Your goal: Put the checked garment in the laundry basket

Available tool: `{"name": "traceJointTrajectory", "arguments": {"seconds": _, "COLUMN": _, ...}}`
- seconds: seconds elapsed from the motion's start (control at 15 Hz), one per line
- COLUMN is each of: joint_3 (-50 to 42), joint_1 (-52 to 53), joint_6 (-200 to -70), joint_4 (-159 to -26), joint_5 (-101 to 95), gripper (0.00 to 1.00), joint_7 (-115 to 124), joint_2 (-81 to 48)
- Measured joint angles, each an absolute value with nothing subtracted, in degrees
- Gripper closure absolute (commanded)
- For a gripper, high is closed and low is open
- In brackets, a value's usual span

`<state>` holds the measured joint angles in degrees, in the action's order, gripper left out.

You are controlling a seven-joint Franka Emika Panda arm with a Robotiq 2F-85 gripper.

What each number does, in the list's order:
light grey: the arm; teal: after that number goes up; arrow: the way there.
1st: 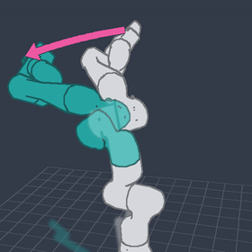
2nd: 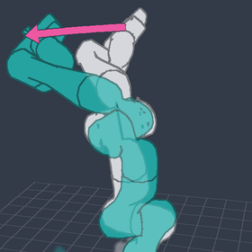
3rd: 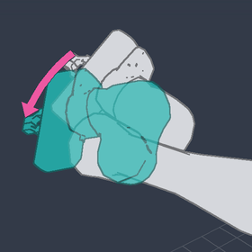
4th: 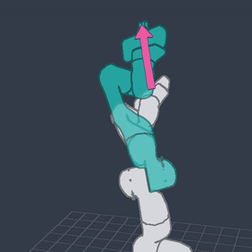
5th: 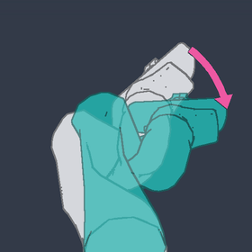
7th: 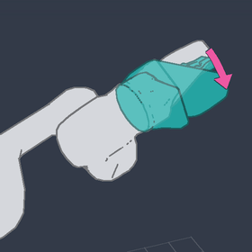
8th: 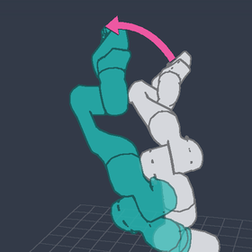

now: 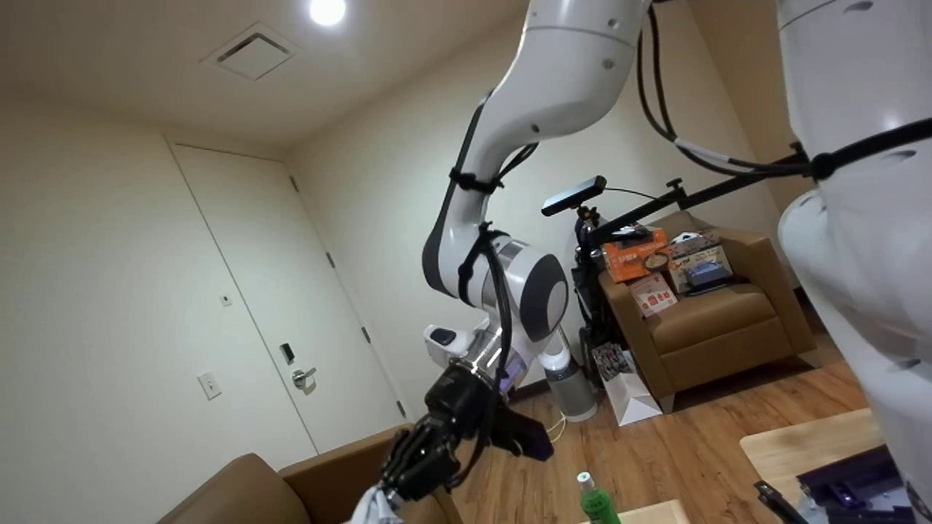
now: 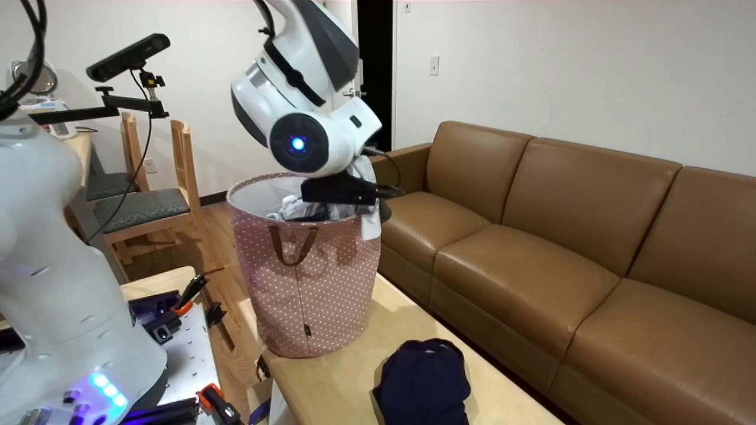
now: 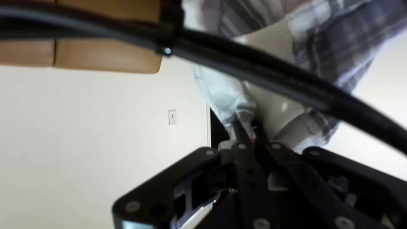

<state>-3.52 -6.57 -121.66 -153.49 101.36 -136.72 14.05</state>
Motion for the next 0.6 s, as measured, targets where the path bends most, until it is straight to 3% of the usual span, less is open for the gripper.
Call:
{"name": "traceJointTrajectory", "arguments": {"seconds": 0.33, "joint_3": 7.0, "joint_1": -1.35, "joint_6": -130.01, "joint_4": -156.19, "joint_5": 109.57, "gripper": 0.98, "joint_7": -138.32, "joint_2": 29.34}}
{"name": "traceJointTrajectory", "arguments": {"seconds": 0.6, "joint_3": 21.7, "joint_1": 4.44, "joint_6": -142.73, "joint_4": -154.39, "joint_5": 109.88, "gripper": 0.98, "joint_7": -134.83, "joint_2": 30.02}}
